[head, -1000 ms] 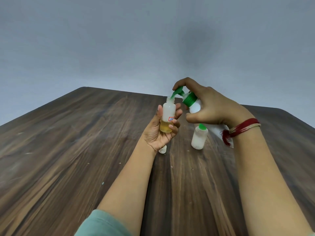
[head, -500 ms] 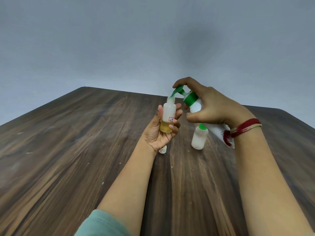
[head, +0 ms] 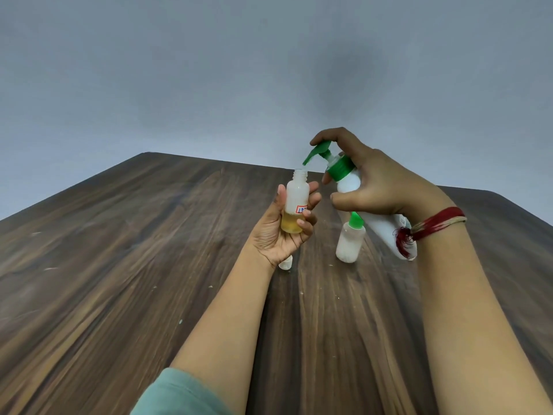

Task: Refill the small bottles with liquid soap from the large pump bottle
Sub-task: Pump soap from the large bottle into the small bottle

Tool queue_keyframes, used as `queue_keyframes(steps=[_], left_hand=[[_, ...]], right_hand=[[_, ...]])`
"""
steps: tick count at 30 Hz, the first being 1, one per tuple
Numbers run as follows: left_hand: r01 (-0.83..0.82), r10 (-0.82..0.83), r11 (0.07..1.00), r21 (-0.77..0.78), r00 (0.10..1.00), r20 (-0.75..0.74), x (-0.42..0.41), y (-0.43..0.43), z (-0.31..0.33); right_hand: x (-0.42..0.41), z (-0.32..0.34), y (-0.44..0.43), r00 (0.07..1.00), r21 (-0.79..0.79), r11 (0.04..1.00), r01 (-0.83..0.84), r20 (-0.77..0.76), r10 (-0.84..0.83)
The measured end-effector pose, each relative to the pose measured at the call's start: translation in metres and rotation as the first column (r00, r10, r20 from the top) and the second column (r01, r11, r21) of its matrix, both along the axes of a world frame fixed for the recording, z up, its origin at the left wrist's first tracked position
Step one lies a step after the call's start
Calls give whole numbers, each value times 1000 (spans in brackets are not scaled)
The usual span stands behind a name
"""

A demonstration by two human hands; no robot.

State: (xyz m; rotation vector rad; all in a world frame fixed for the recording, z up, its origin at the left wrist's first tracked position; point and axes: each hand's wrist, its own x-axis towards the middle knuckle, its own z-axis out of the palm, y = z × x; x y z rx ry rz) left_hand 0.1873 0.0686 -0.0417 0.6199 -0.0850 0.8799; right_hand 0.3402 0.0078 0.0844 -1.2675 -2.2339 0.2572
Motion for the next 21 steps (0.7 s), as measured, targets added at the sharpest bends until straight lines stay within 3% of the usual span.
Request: queue_keyframes(steps=[21], left_hand=[[10, -10, 1000, -8, 1000, -1, 0, 1, -1]], right_hand=[[-5, -3, 0, 997, 1, 1000, -7, 72, 7]])
